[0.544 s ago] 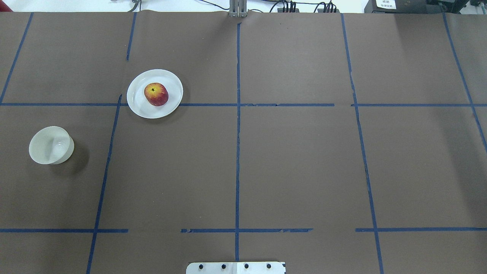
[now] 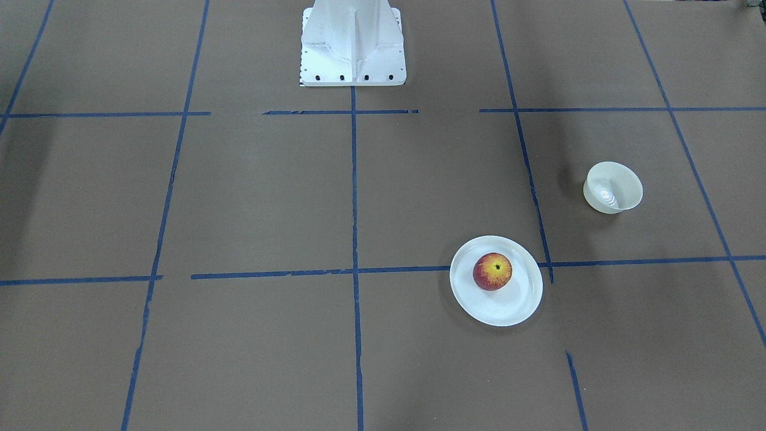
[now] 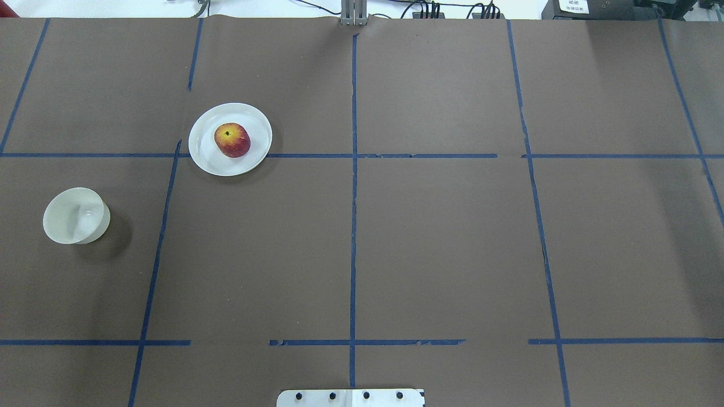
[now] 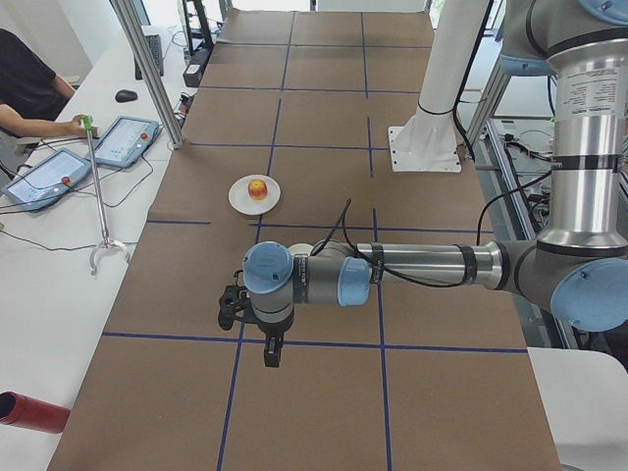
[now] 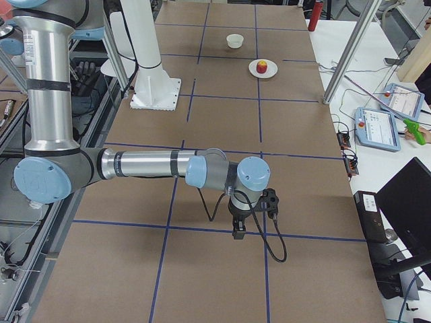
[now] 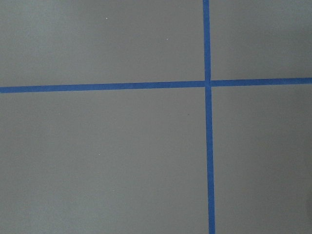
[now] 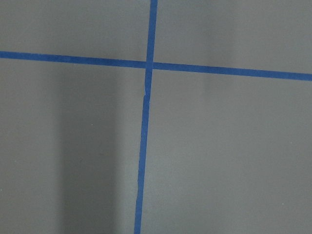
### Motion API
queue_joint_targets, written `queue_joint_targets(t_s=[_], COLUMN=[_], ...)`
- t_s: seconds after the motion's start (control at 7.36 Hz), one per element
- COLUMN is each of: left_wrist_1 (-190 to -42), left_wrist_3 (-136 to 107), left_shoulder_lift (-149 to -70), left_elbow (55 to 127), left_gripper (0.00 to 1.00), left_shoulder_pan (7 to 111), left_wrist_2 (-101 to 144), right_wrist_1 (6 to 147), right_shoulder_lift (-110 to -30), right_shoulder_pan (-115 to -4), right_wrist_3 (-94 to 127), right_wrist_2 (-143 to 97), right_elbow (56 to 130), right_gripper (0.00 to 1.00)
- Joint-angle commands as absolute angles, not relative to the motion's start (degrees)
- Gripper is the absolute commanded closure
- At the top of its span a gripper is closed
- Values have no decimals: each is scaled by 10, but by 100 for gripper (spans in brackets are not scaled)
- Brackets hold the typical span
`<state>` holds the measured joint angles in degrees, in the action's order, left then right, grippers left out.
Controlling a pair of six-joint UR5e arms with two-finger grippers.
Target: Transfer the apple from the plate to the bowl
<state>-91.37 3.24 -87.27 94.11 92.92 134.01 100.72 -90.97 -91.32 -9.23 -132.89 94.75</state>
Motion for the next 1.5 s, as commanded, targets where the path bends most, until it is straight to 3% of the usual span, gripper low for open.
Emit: queue_joint_targets(t_s=[0.0,0.27,0.54,1.36], left_wrist_1=[-945,-983,-978,-961], left_wrist_3=[27,-1,-113,-440], left_shoulder_lift=[-902,-935,-1026,-1161], left_elbow=[964,971,989,960], left_gripper=[0,0,0,0], left_shoulder_pan=[927,885,798,582], left_wrist_2=[1339,1340,1333,1323], right_wrist_1=[1007,1007,1007,1007], right_shoulder_lift=[-910,-910,-910,-910], right_shoulder_pan=[-913,-913,-913,-913], right_wrist_3=[-92,-92,-92,-92], right_wrist_2=[-1329,-1329,-1329,-1329], right_elbow=[947,947,947,947], right_gripper=[0,0,0,0])
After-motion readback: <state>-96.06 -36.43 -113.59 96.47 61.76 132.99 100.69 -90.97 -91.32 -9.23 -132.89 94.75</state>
